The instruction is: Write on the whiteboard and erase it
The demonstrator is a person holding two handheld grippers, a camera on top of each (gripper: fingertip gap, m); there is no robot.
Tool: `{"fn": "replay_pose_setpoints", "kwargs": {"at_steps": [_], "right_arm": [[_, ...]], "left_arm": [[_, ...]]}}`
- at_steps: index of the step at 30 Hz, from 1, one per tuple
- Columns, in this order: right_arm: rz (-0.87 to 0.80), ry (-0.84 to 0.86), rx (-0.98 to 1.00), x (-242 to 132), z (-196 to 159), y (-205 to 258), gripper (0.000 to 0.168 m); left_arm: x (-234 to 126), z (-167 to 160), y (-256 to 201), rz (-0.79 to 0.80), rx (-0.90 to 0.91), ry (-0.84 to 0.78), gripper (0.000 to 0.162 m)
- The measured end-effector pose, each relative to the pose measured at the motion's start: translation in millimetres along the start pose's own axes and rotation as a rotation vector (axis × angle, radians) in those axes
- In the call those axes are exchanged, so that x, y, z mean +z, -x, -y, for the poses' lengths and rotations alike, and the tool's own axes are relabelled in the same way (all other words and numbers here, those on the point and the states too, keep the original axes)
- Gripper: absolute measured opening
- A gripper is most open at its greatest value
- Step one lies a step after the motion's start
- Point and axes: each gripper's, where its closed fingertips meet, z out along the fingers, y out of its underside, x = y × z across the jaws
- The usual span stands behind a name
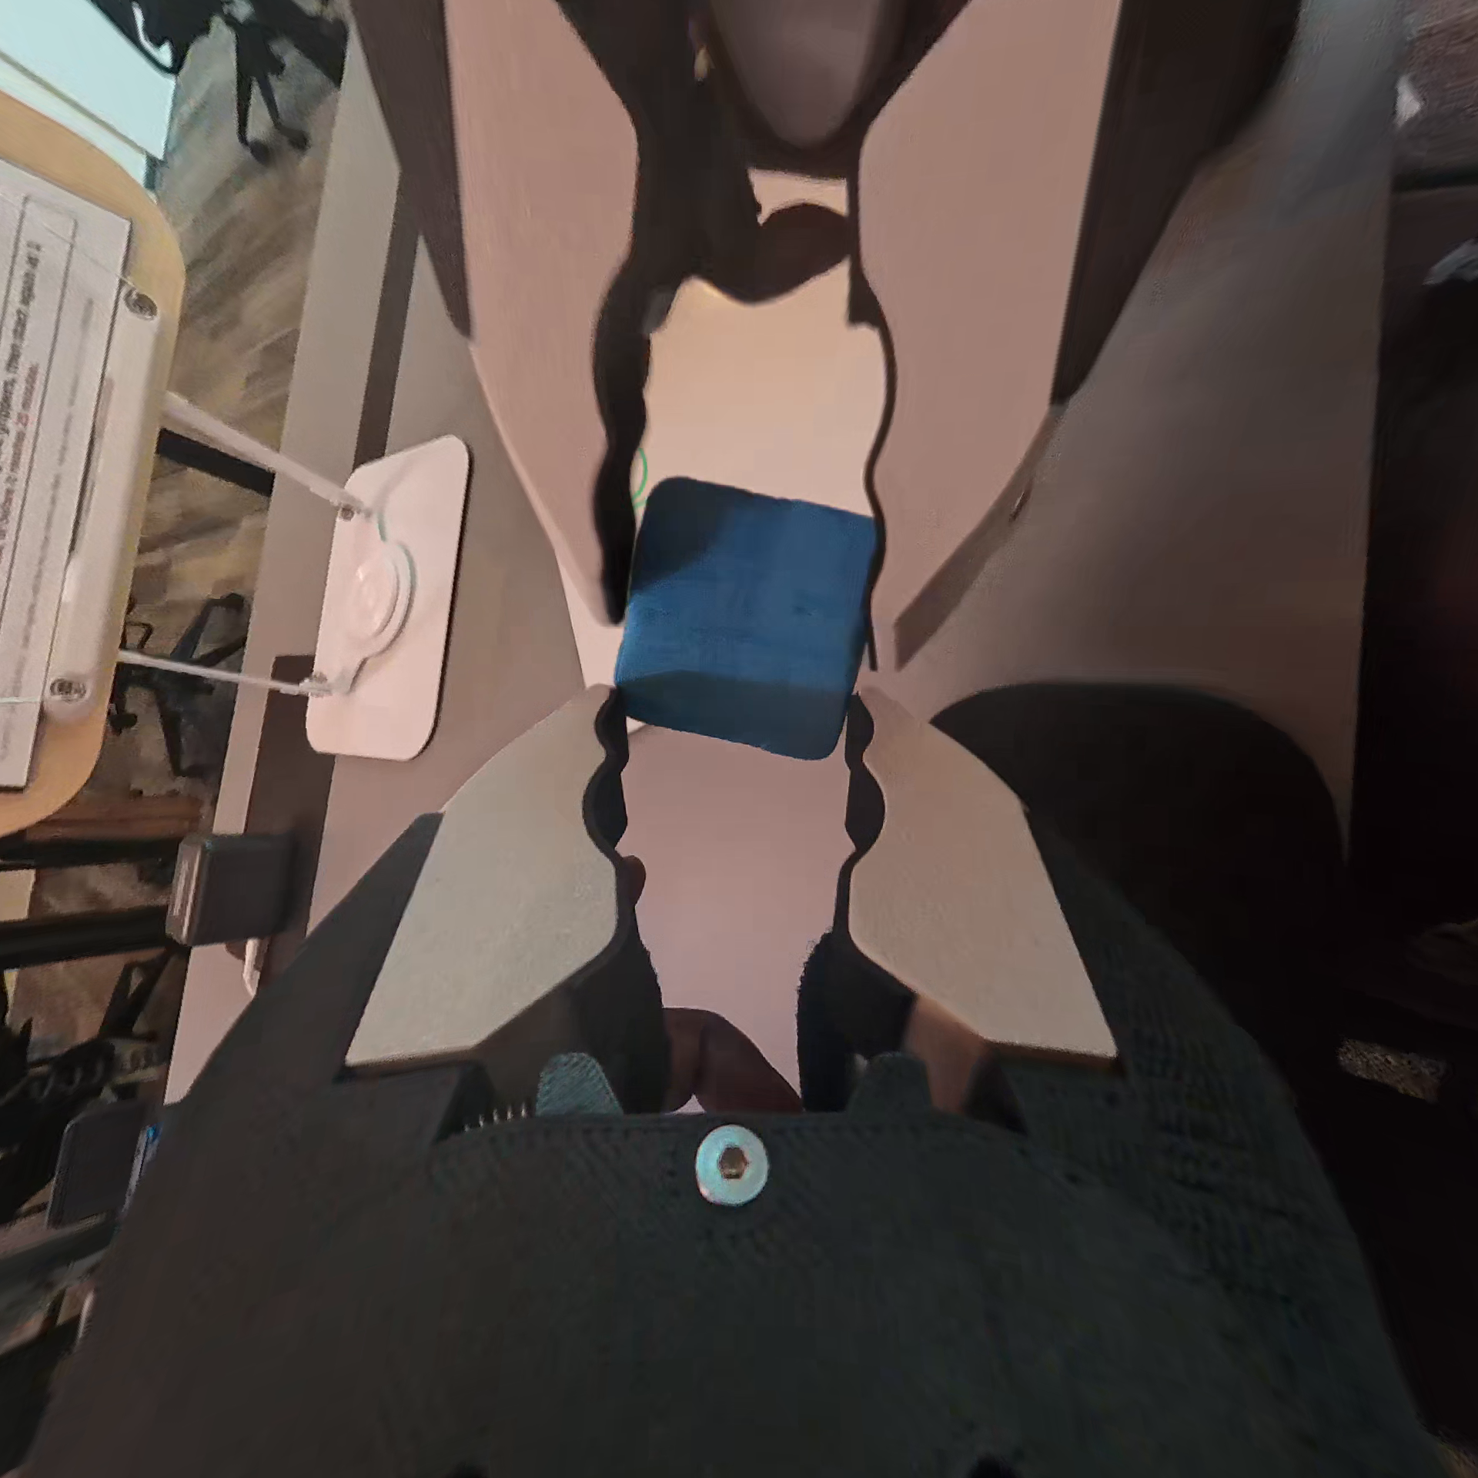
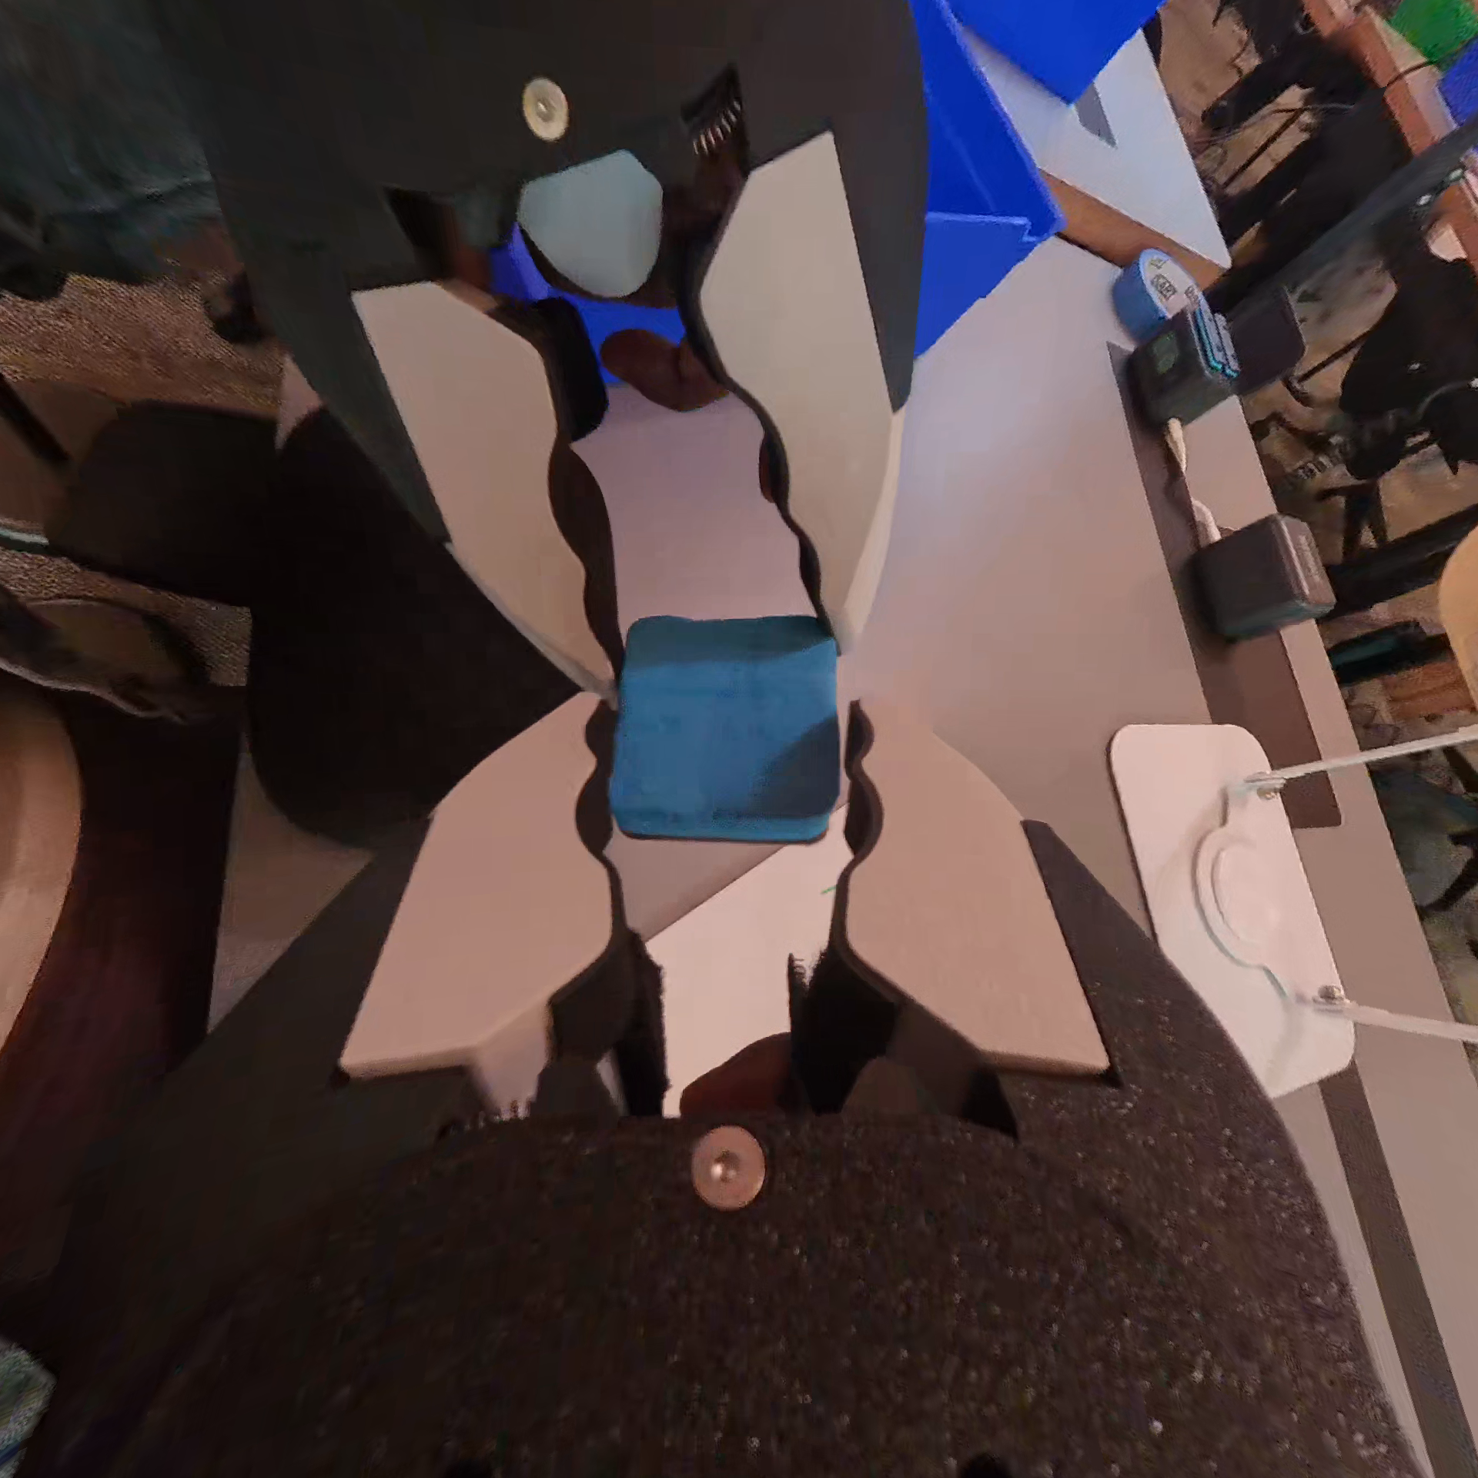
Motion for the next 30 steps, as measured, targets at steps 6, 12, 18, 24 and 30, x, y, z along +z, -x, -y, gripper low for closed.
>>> {"fn": "replay_pose_setpoints", "kwargs": {"at_steps": [6, 12, 18, 24, 30], "right_arm": [[-0.089, -0.014, 0.215, -19.8, -52.7, -23.8, 0.053], [-0.083, 0.047, 0.46, -3.5, -128.3, -31.4, 0.053], [0.01, 0.142, 0.505, 20.1, -152.4, -18.3, 0.055], [0.031, 0.191, 0.505, 8.7, -151.0, -16.9, 0.064], [0.025, 0.303, 0.473, 9.7, -155.0, -11.1, 0.053]], "left_arm": [[27.8, 9.1, 18.2, -0.037, -0.33, -0.194, 0.048], [115.5, -38.7, 15.0, -0.131, -0.687, -0.058, 0.008], [127.0, -35.5, -10.4, -0.208, -0.589, 0.001, 0.001], [130.7, -41.3, -16.0, -0.225, -0.583, 0.015, 0.001], [124.2, -24.2, -12.4, -0.201, -0.571, -0.087, 0.001]]}}
